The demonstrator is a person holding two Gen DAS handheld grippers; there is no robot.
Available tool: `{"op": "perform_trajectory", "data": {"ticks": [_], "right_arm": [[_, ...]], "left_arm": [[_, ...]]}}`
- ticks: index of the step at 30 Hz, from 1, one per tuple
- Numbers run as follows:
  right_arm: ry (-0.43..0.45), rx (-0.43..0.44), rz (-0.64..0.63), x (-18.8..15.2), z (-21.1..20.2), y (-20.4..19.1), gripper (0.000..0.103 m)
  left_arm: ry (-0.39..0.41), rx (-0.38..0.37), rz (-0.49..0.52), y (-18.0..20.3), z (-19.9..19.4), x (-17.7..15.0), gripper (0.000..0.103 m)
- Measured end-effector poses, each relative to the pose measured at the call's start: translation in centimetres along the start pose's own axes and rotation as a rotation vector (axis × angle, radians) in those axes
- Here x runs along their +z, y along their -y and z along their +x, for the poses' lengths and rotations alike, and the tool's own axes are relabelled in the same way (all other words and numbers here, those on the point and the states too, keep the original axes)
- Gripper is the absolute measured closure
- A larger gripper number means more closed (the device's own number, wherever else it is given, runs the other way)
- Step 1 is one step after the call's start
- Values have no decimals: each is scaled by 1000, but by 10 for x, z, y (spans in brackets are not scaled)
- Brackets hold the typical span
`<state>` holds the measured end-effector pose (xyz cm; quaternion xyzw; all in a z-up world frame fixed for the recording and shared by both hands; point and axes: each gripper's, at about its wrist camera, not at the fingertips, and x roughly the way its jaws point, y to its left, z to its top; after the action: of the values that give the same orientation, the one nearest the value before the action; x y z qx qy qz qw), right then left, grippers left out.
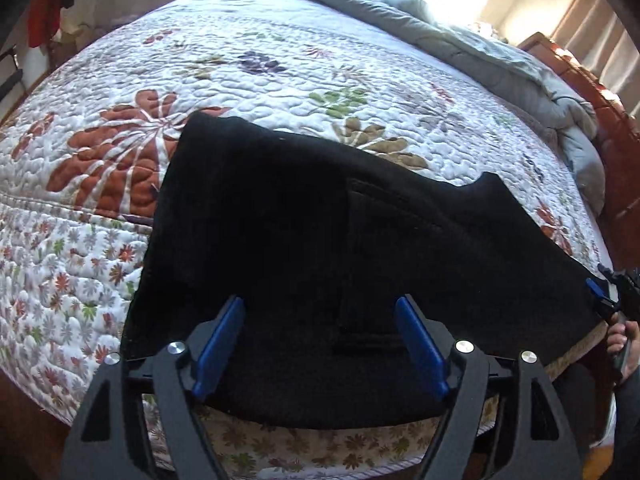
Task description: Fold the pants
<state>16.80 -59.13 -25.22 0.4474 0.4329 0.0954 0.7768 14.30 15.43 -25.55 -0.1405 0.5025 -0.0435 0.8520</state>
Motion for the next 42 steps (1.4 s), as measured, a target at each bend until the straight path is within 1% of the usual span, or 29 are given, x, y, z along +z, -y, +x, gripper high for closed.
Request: {"op": "perform_trajectory", "data": {"ticks": [2, 4, 5, 6, 7, 8, 9, 10, 11, 12, 14, 15, 17, 18, 19, 21, 22, 23, 24, 26, 27, 30, 32, 33, 34, 36, 38, 40, 42], "right_arm": [[106, -22, 34, 25, -53, 41, 53], [204, -55, 129, 45, -95, 85, 53], [220, -92, 177, 50, -99, 103, 55], [213, -113, 200, 55, -113, 128, 74], [201, -107, 231, 59, -118, 144, 88], [191, -92, 284, 64, -130, 163, 91], [224, -77, 293, 60, -131, 163, 72], [319, -61, 289, 59, -161, 168, 60], [389, -50, 299, 49, -167, 161, 50], [460, -38, 331, 40, -186, 168, 46], [510, -52, 391, 29, -211, 188, 46], [512, -49, 399, 24, -213, 193, 46], [475, -26, 413, 21, -215, 208, 46], [466, -16, 411, 21, -197, 197, 46], [453, 5, 409, 21, -191, 200, 46], [453, 35, 410, 6, -154, 173, 46], [456, 65, 412, 7, -148, 174, 46], [457, 79, 409, 1, -148, 175, 46], [459, 78, 406, 0, -134, 168, 46], [461, 103, 401, 2, -130, 163, 46], [452, 117, 396, -5, -137, 160, 46], [452, 158, 316, -2, -139, 147, 46], [420, 129, 334, -1, -131, 154, 49], [414, 135, 349, -3, -127, 157, 51], [412, 149, 333, -5, -124, 154, 51], [412, 136, 290, -6, -121, 148, 53], [417, 130, 322, -6, -117, 156, 64], [433, 155, 348, -4, -118, 162, 65], [426, 145, 334, -4, -118, 157, 64]], "left_arm": [[17, -41, -25, -3, -4, -1, 20], [21, -67, -50, -7, -5, 0, 18], [22, -71, -57, -8, -4, 0, 18], [22, -72, -57, -7, -4, 0, 17], [20, -71, -53, -6, -4, 0, 15], [18, -69, -47, -5, -3, 0, 15], [15, -66, -40, -4, -2, 0, 14], [14, -66, -36, -2, -2, 0, 13], [13, -70, -36, -3, -2, -1, 13], [14, -75, -39, -4, -2, -1, 13], [14, -88, -53, -6, 0, 0, 12], [12, -93, -61, -7, 1, 1, 11], [7, -89, -56, -6, 3, 2, 10], [3, -81, -44, -3, 3, 2, 8], [0, -74, -35, -1, 4, 2, 8], [-2, -66, -27, 0, 4, 2, 8], [0, -68, -29, 0, 3, 1, 8], [0, -71, -32, -1, 3, 1, 8], [1, -75, -36, -1, 3, 1, 8], [2, -77, -40, -2, 3, 1, 8], [1, -75, -41, -2, 3, 1, 8], [0, -64, -36, 0, 4, 2, 8], [0, -60, -37, 0, 4, 2, 8], [0, -59, -38, 0, 4, 2, 8], [0, -58, -38, 0, 4, 2, 8], [0, -57, -39, 0, 3, 1, 8], [-1, -53, -39, 0, 4, 1, 8], [-1, -53, -39, 1, 4, 2, 8], [2, -56, -42, 0, 4, 2, 8]]}}
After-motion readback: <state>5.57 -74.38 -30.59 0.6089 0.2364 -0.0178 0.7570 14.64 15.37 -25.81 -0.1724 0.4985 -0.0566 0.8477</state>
